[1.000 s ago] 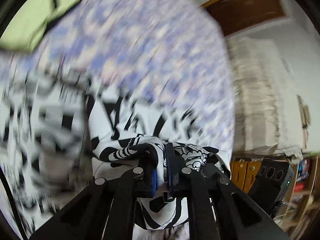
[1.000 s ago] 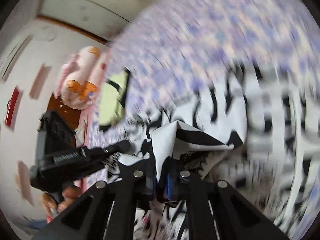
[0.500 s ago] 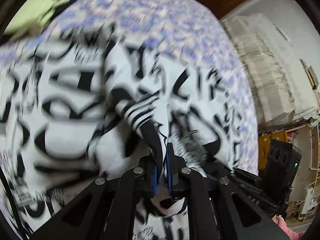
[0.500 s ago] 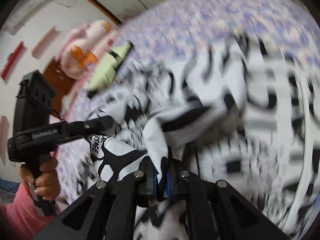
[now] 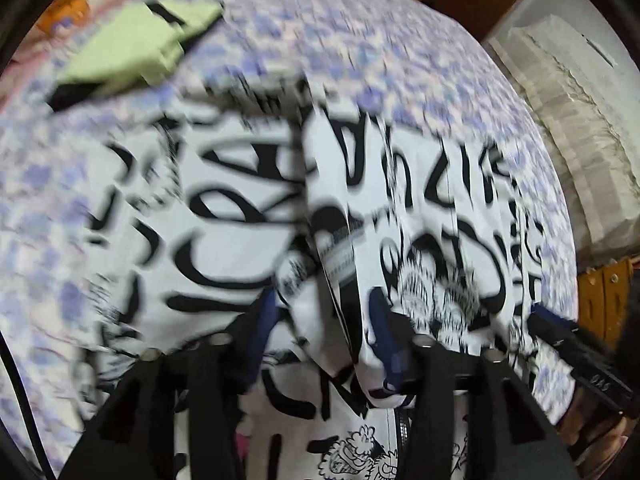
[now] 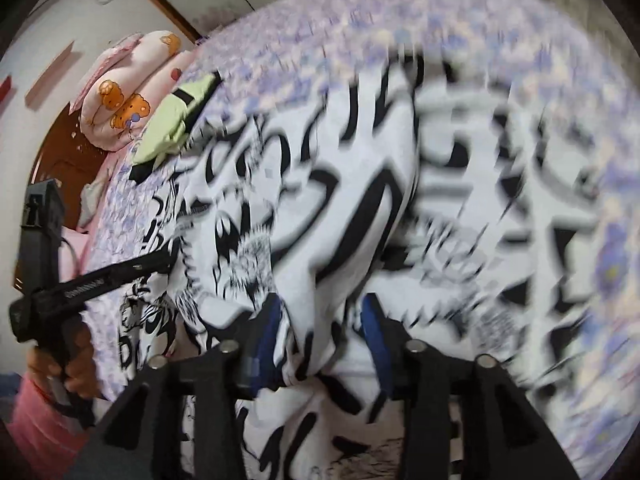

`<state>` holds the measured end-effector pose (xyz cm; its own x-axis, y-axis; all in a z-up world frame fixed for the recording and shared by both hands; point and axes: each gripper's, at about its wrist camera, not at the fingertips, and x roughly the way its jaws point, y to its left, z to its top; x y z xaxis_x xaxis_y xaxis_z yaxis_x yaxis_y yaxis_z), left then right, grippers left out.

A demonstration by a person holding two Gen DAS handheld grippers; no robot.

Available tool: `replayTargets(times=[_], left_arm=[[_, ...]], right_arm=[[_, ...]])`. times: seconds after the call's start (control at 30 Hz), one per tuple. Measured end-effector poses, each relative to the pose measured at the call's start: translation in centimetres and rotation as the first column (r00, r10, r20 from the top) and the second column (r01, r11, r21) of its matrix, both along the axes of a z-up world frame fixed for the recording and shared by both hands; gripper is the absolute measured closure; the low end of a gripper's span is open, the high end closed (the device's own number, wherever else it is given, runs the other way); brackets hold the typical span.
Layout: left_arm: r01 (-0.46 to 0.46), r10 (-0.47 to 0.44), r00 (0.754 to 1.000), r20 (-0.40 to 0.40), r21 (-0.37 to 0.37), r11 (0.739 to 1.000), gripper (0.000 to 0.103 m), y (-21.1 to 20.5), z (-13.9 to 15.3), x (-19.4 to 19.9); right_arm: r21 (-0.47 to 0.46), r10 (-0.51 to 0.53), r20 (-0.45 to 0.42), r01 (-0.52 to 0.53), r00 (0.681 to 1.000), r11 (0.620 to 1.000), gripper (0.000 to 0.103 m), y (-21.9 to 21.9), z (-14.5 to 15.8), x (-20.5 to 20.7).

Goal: Fold large clothes

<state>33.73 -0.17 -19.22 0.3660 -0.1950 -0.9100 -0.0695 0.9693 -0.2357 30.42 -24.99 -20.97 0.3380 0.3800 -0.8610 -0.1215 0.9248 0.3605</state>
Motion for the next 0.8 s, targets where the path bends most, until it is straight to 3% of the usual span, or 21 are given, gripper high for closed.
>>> replayTargets(times=[0.17,0.23,0.3,0.33,0.4,0.47,0.6,0.7,0.8], left_arm=[[0.017,-0.018,0.997,0.069,0.012,1.0,0.052,-0.8,2.4,3.8],[0.01,-0.01,0.996,0.088,0.002,1.0,0.053,-1.4,1.9,6.1],[-0.009,0.011,0.996,0.083,-0.029,1.0,0.063,-1.9,0.6,8.4],[-0.019,0.023,0.996,0.084,-0.045,0.999,0.072,-2.2,0.0,9.6],[-0.041,0.044,0.996,0.078,-0.042,0.998,0.077,-2.5,-1.5,11.8],[-0.053,0.054,0.996,0.075,-0.02,0.998,0.09,-2.6,-3.4,13.9],[-0.114,0.112,0.992,0.064,0.026,0.993,0.09,-1.8,-6.4,16.8],[-0.104,0.1,0.992,0.072,0.055,0.993,0.09,-1.4,-8.0,18.9],[-0.101,0.098,0.993,0.064,0.044,0.994,0.09,-1.2,-9.3,20.5]], right_arm=[[-0.04,-0.021,0.228,0.031,0.973,0.999,0.054,0.1,3.6,3.2],[-0.023,-0.002,0.279,0.009,0.96,1.0,0.054,0.9,3.0,5.5],[-0.029,0.01,0.324,0.0,0.946,1.0,0.055,1.9,1.6,8.3],[-0.039,0.02,0.336,-0.008,0.942,0.999,0.058,2.2,0.8,9.4],[-0.064,0.028,0.359,-0.006,0.933,0.998,0.088,2.9,-0.6,11.7],[-0.104,0.003,0.354,0.036,0.935,0.994,0.098,3.1,-2.5,14.1],[-0.072,-0.053,0.33,0.081,0.942,0.994,0.1,1.9,-5.9,17.3],[-0.037,-0.055,0.354,0.073,0.933,0.997,0.1,0.7,-6.8,18.1],[-0.109,-0.034,0.372,0.08,0.927,0.991,0.103,0.2,-7.7,19.5]])
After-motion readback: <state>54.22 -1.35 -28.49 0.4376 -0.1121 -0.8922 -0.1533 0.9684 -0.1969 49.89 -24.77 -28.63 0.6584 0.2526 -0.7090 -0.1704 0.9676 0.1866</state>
